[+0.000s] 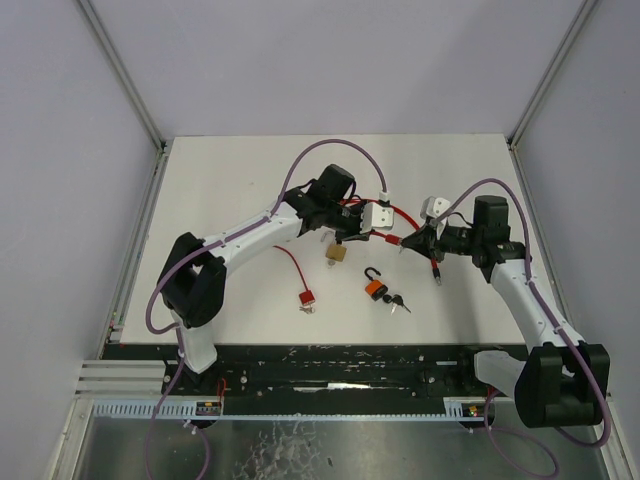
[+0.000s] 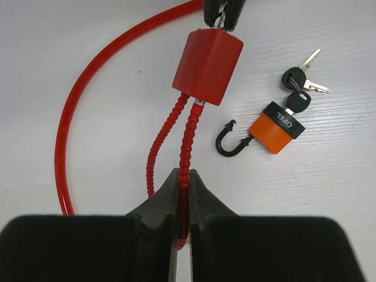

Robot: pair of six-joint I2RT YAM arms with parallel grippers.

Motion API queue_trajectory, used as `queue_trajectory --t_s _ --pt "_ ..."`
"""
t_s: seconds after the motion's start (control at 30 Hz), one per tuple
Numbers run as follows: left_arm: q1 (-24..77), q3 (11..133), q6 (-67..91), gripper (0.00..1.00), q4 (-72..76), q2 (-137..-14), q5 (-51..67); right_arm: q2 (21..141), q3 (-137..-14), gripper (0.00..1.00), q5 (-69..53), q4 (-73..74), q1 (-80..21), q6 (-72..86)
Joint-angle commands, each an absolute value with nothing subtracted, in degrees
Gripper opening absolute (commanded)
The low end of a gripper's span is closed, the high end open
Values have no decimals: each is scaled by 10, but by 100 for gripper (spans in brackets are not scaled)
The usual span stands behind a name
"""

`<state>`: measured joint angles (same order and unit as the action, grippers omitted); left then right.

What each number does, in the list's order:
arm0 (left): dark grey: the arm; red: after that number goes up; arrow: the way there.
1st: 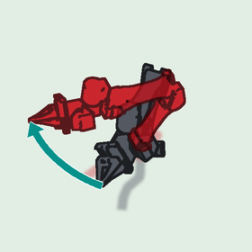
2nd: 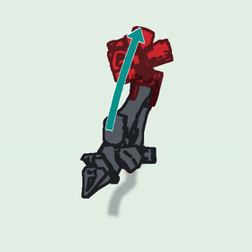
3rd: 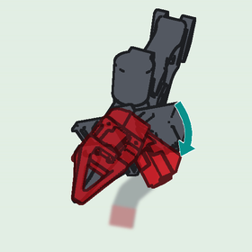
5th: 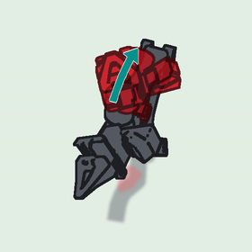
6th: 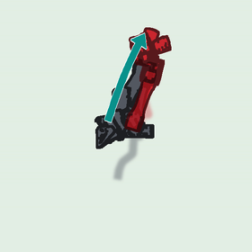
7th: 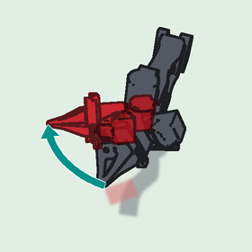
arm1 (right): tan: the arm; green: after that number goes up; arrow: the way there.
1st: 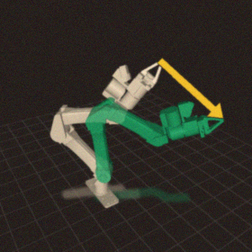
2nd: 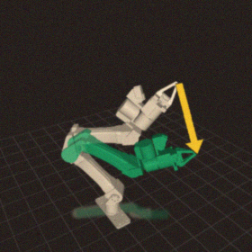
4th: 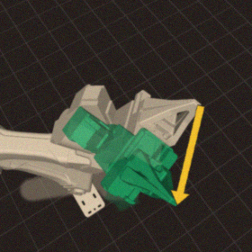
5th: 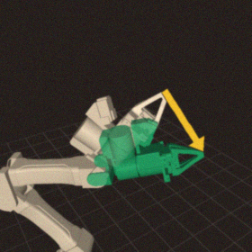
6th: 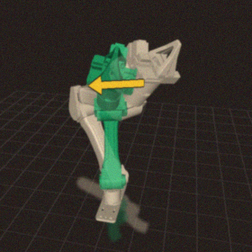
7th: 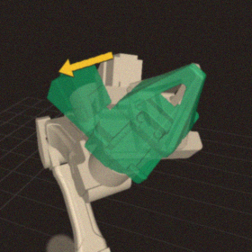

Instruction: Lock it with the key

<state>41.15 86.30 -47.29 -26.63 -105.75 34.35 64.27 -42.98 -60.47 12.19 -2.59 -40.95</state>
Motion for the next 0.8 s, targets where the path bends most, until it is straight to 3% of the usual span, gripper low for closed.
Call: queue_trajectory --t_s 0.0,0.17,0.37,0.5,0.63,0.77 --pt "414 872 -465 0 -242 -1055 350 645 -449 19 -596 133 -32 -410" --pt "414 893 -441 0 -257 -1064 326 620 -517 41 -619 240 -18 -431" --pt "418 880 -333 0 -252 -1060 339 588 -531 71 -723 325 71 -473" --pt "437 852 -228 0 -232 -1051 340 616 -558 86 -762 503 74 -703" --pt "472 812 -161 0 -218 -1027 348 635 -576 95 -775 661 73 -907" --pt "494 765 -118 0 -189 -986 355 624 -577 96 -766 695 73 -958"
